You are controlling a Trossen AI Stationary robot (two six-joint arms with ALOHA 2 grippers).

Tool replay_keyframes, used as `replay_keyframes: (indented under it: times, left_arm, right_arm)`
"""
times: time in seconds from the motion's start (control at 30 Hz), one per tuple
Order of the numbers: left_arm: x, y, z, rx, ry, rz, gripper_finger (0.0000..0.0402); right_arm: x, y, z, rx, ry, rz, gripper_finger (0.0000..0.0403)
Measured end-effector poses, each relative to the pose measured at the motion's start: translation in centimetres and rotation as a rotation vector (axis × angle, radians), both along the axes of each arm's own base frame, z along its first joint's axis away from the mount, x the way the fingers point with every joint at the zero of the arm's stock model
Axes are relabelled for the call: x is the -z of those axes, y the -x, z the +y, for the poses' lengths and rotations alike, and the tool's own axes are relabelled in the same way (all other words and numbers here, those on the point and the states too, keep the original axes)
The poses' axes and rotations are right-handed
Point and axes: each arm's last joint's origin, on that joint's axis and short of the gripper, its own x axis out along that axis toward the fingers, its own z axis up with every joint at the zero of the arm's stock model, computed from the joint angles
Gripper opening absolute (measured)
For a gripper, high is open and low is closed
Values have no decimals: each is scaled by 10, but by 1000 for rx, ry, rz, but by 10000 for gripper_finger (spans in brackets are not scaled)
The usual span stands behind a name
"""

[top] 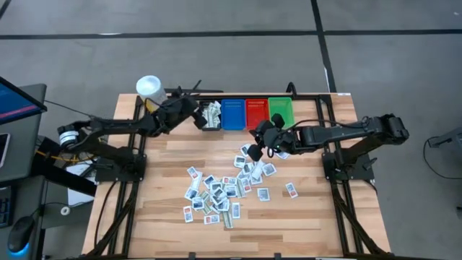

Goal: Pick & Place First Aid Supplies
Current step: Put the green bandage pack in the black bin

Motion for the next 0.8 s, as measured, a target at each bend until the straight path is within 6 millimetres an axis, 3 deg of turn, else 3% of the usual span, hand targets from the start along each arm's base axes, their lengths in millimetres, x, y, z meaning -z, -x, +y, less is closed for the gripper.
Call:
replay_keyframes:
  times: [0.13,0.3,0.57,0.8]
  left_arm:
    - [21,-6,12,-112,-49,116,198]
    - [36,-11,23,-153,-70,131,198]
    - [26,-29,39,-171,-130,101,198]
    - [41,-45,50,-44,-262,362,200]
  right_arm:
    - [0,0,0,0,4,3,0]
    - [1,1,0,-2,8,20,0]
    - [13,4,-4,2,23,55,0]
    - [16,5,-6,5,25,68,0]
